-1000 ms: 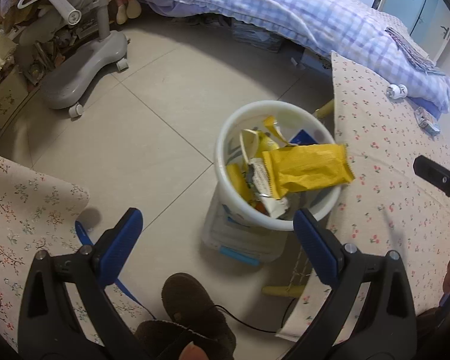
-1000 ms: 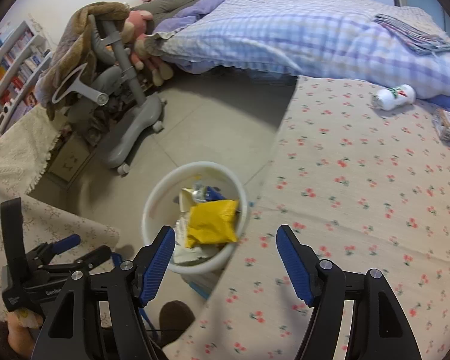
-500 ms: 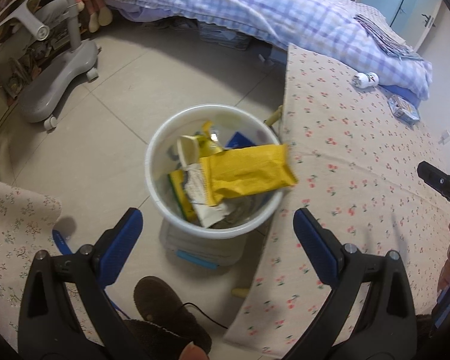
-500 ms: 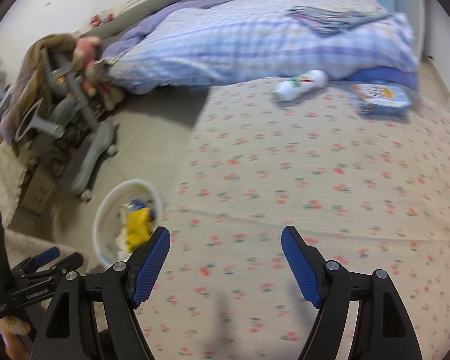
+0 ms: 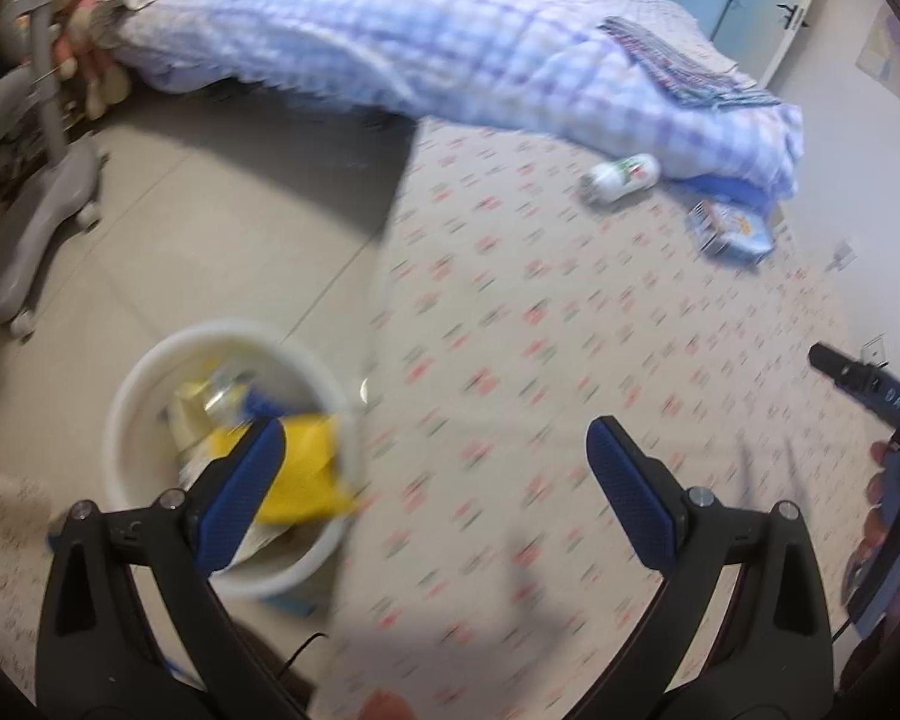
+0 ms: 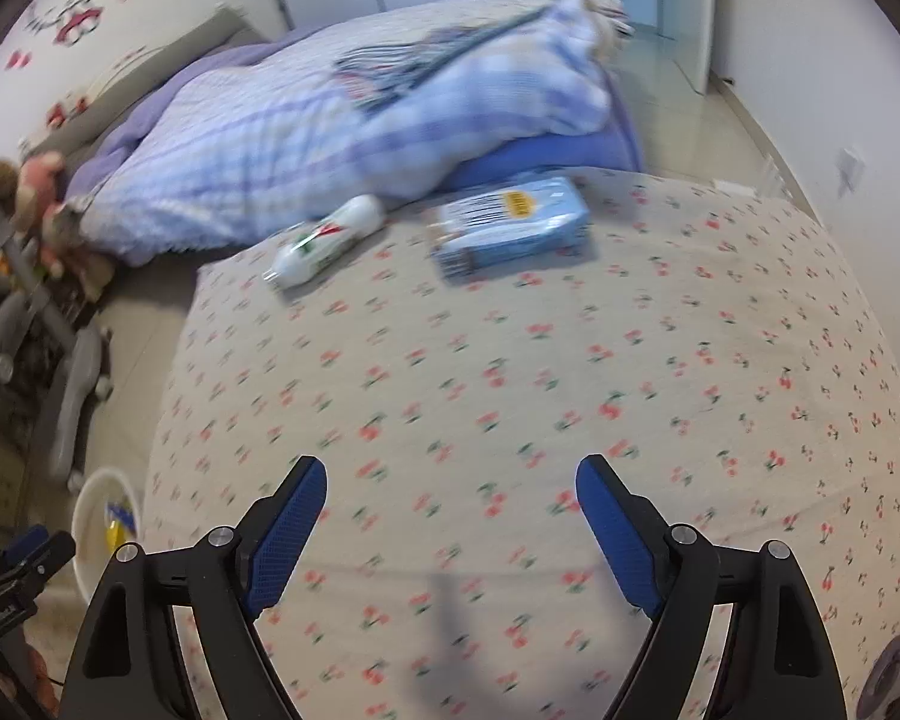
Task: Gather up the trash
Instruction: 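Grasp the white AD bottle with the left tool while the right tool grasps the milk carton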
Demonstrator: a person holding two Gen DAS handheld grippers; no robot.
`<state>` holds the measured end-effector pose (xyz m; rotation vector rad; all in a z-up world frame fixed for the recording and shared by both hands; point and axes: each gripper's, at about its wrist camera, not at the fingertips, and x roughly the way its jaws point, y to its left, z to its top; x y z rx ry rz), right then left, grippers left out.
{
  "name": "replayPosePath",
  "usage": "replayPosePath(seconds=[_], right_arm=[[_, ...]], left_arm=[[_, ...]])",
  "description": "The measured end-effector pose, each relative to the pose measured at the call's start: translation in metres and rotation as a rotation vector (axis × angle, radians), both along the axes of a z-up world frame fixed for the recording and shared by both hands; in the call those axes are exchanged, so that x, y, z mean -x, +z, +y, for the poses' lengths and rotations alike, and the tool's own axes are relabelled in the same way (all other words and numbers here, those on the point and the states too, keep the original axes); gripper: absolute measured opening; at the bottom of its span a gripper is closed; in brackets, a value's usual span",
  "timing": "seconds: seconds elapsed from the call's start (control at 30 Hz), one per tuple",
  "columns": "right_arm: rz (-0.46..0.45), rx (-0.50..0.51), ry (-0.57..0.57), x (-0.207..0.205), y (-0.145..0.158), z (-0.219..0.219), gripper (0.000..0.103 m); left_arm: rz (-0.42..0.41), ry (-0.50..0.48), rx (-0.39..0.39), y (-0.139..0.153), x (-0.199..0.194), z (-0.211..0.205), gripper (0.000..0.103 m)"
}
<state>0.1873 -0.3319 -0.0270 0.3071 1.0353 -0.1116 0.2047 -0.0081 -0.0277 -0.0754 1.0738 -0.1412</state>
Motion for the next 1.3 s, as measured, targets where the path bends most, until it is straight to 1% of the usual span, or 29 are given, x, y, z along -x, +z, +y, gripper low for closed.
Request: replayPosePath(seconds=[0.07, 0.2, 0.37, 0.47, 0.53, 0.6, 0.67, 0.73, 0.83, 0.9, 0.93, 0.97, 1.0, 1.03, 1.13, 1.17, 1.2, 1.27, 1.3], right_arm=[[0.009, -0.020, -0.050, -0.011, -0.004, -0.024, 0.087], [0.013, -0.061, -0.136, -0.039, -0.015, -0.062, 0.087], [0.016, -0.161, -0.226, -0.082, -0.032, -0.089, 0.087], [0.015, -0.225, -0.279, -0.108, -0.042, -0.099, 0.088], [0.012, -0.267, -0.318, -0.126, -0.049, -0.102, 0.088], [0.014, -0.285, -0.346, -0.140, -0.057, -0.103, 0.088], [0.020, -0.303, -0.371, -0.155, -0.065, -0.101, 0.088], [0.024, -0.316, -0.388, -0.167, -0.070, -0.098, 0.088], [0.031, -0.317, -0.411, -0.186, -0.078, -0.092, 0.089], [0.032, -0.299, -0.428, -0.193, -0.081, -0.088, 0.096], [0.029, -0.283, -0.434, -0.197, -0.081, -0.086, 0.098], [0.025, -0.263, -0.437, -0.200, -0.082, -0.083, 0.101], [0.026, -0.240, -0.437, -0.202, -0.082, -0.079, 0.102], [0.033, -0.209, -0.433, -0.205, -0.082, -0.075, 0.102], [0.055, -0.108, -0.389, -0.209, -0.083, -0.060, 0.102], [0.055, -0.091, -0.381, -0.208, -0.082, -0.058, 0.099], [0.051, -0.080, -0.373, -0.206, -0.082, -0.057, 0.093], [0.055, -0.054, -0.349, -0.201, -0.079, -0.055, 0.081], [0.058, -0.060, -0.335, -0.198, -0.078, -0.055, 0.075]], left_arm=[[-0.008, -0.034, -0.010, 0.000, -0.015, -0.017, 0.100], [-0.025, -0.110, -0.037, -0.006, -0.060, -0.055, 0.100], [-0.050, -0.161, -0.030, -0.017, -0.110, -0.087, 0.100], [-0.066, -0.189, -0.027, -0.030, -0.135, -0.106, 0.100], [-0.066, -0.214, -0.008, -0.041, -0.152, -0.118, 0.100], [-0.072, -0.232, 0.002, -0.052, -0.165, -0.129, 0.099], [-0.082, -0.247, 0.005, -0.059, -0.176, -0.137, 0.092], [-0.095, -0.257, 0.021, -0.065, -0.186, -0.143, 0.090], [-0.127, -0.257, 0.060, -0.066, -0.195, -0.147, 0.087], [-0.130, -0.267, 0.081, -0.067, -0.202, -0.150, 0.082], [-0.124, -0.274, 0.084, -0.069, -0.204, -0.151, 0.078], [-0.114, -0.281, 0.082, -0.071, -0.205, -0.153, 0.075], [-0.105, -0.285, 0.078, -0.073, -0.207, -0.156, 0.072], [-0.097, -0.291, 0.076, -0.075, -0.207, -0.158, 0.066], [-0.089, -0.306, 0.064, -0.074, -0.203, -0.160, 0.062], [-0.086, -0.310, 0.062, -0.073, -0.200, -0.161, 0.058], [-0.079, -0.316, 0.056, -0.072, -0.198, -0.163, 0.056], [-0.060, -0.331, 0.040, -0.068, -0.189, -0.167, 0.049], [-0.051, -0.336, 0.034, -0.066, -0.184, -0.169, 0.047]])
